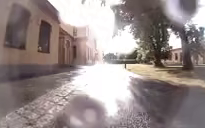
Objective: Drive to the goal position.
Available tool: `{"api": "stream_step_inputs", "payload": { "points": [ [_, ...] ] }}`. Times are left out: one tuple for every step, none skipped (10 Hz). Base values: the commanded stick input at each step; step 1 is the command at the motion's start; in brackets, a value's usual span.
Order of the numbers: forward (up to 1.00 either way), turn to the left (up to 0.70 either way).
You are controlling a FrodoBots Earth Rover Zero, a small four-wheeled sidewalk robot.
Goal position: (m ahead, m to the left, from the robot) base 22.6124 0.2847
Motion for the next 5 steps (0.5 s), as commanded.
{"api": "stream_step_inputs", "payload": {
  "points": [
    [0.85,0.00],
    [0.85,0.00],
    [0.85,0.00],
    [0.85,0.00],
    [0.85,0.00]
  ]
}}
